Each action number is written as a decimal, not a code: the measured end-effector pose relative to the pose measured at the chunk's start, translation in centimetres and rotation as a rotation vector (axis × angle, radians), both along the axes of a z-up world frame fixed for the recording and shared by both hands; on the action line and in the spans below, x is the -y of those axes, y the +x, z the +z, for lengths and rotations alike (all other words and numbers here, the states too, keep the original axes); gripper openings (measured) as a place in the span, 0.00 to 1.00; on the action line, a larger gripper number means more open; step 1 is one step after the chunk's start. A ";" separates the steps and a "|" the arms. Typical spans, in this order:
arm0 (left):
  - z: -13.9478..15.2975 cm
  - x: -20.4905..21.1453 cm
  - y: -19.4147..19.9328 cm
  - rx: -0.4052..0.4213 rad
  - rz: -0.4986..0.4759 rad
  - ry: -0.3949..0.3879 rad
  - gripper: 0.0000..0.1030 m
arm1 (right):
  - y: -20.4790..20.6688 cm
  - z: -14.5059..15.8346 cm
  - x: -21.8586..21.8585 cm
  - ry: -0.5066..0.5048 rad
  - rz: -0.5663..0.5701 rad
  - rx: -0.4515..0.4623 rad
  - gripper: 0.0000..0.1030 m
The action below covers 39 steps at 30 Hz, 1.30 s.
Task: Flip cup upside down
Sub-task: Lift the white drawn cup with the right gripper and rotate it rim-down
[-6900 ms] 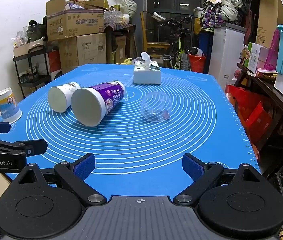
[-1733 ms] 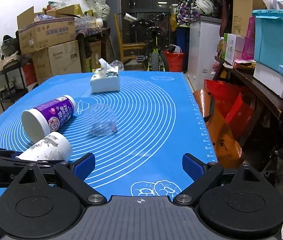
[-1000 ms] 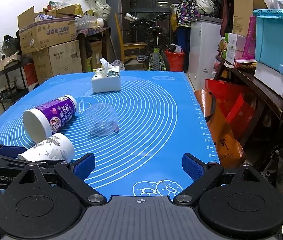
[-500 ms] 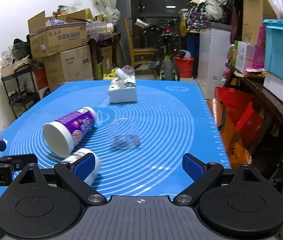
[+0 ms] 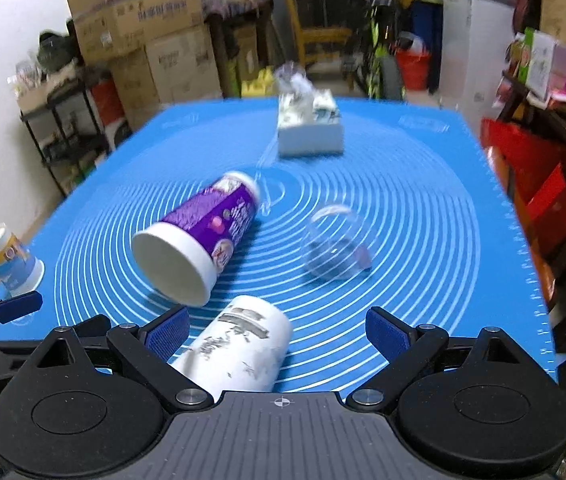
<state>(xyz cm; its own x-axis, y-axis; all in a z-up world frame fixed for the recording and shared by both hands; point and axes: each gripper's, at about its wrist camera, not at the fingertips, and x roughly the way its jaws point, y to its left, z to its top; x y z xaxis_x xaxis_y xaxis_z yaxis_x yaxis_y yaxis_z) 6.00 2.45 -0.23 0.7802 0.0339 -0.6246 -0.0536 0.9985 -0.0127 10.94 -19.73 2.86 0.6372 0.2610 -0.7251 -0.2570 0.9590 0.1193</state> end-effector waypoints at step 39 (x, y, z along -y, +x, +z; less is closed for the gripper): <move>-1.0 -0.7 -0.3 0.015 0.020 -0.072 0.92 | -4.7 -4.2 -0.8 -0.220 -0.098 0.518 0.62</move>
